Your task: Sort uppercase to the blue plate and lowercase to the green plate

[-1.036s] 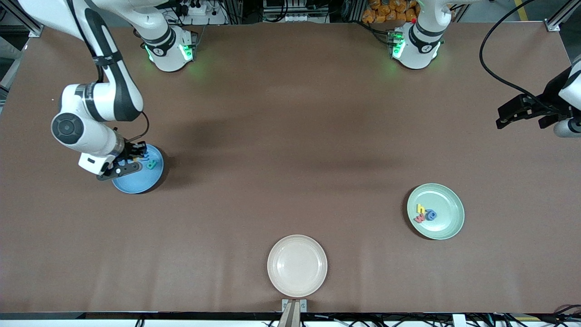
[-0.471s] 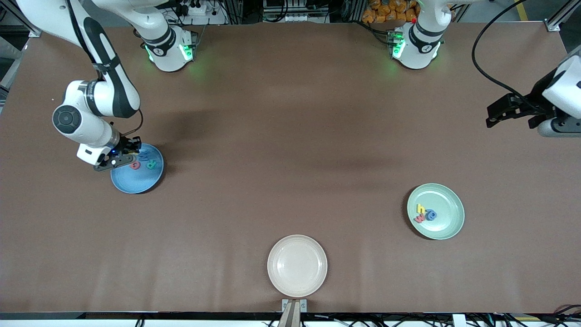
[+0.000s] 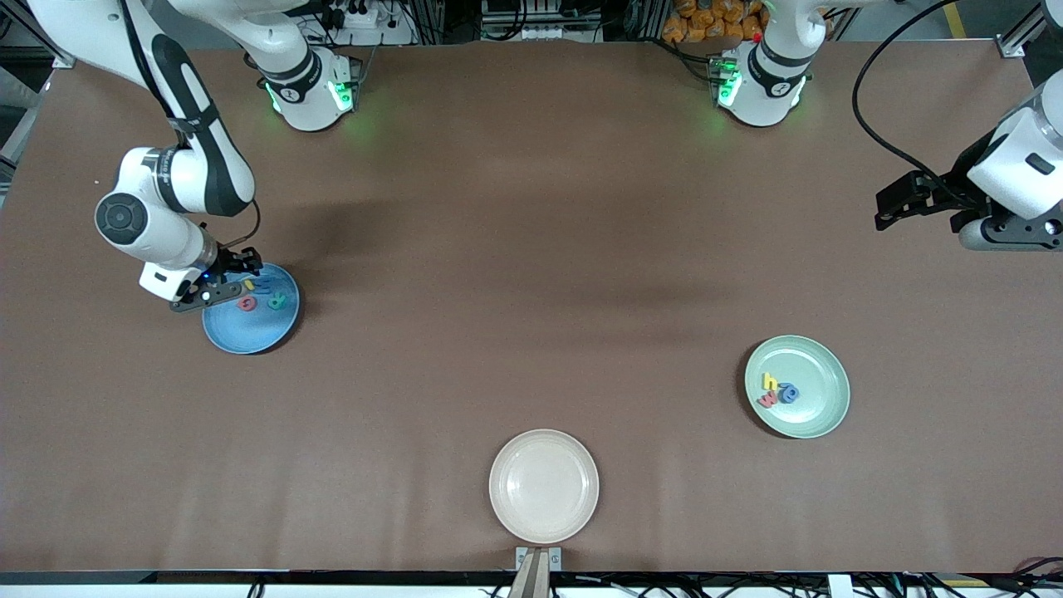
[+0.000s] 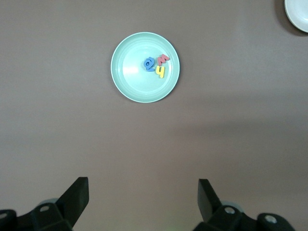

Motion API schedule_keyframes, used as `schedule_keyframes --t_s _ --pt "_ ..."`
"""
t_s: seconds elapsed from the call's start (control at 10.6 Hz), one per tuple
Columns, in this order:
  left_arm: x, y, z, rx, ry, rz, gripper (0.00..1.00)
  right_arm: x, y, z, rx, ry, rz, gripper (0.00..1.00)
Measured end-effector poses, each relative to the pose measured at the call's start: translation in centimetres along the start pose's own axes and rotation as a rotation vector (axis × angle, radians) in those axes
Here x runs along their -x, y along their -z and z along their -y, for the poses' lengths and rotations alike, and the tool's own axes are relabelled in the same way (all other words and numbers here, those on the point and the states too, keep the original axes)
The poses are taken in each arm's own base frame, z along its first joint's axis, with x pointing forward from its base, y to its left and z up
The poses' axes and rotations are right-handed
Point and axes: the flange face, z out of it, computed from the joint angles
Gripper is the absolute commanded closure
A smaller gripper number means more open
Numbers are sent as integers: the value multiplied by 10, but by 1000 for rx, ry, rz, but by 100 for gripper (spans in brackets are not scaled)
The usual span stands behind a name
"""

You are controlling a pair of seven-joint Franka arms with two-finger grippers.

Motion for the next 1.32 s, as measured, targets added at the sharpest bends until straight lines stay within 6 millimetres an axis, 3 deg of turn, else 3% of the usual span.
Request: schedule_keyframes --t_s 0.38,0.56,0.75,0.94,1.13,1.32 --pt "6 2 2 -1 4 -16 0 -5 7 -3 7 -28 -18 14" --pt "6 1 2 -1 4 -18 0 -14 27 -3 2 -81 -7 14" --pt "5 3 3 0 6 -28 0 -31 75 -3 -13 -106 57 13" --pt "5 7 7 0 13 -38 0 -46 142 -8 -12 -115 60 13" --pt "5 11 15 1 28 -47 0 -47 211 -9 4 -139 -22 13" --pt "5 12 17 1 32 -48 0 -41 278 3 17 -141 -97 0"
